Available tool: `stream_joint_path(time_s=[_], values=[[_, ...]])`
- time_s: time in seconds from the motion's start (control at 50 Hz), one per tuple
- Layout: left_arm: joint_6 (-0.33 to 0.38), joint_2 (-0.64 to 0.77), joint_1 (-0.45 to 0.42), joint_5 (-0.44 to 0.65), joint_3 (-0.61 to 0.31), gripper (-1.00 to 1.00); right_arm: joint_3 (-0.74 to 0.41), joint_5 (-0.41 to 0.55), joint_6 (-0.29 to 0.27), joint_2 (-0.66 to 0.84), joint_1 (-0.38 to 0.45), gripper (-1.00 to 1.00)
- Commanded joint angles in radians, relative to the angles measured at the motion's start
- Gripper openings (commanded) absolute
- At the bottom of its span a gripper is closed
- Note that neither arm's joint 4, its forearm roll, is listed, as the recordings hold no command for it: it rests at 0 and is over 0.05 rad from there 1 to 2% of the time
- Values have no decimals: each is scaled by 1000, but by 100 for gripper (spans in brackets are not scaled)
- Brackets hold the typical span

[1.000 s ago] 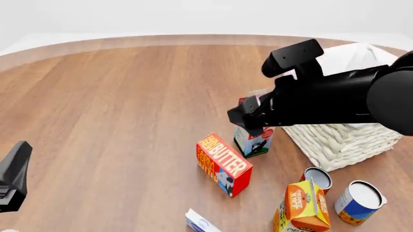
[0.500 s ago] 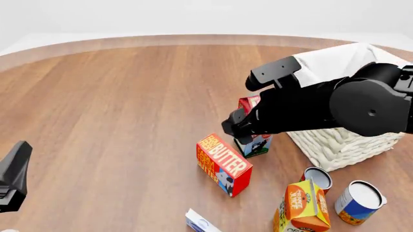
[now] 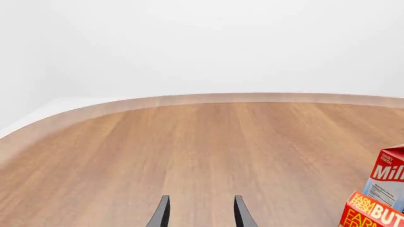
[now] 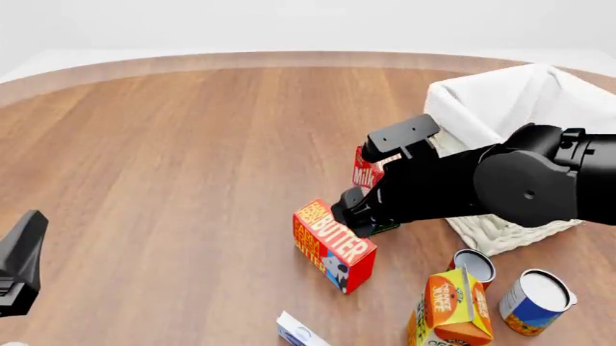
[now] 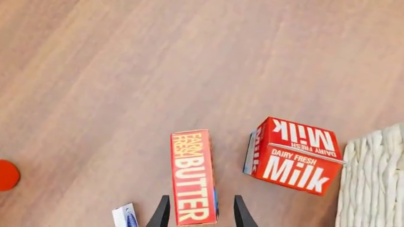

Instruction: Pick up the cream cheese box and the butter, and put them in the basket.

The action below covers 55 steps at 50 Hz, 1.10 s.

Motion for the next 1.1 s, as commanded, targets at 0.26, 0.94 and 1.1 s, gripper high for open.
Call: stream_joint_path(time_s=[0.26,0.94,1.1], values=[[0,0,0,0,0,100,38,-30,27,20,19,100],[0,0,0,0,0,100,41,-77,59,73,47,100],[0,0,0,0,0,100,49,-84,57,80,45,100]])
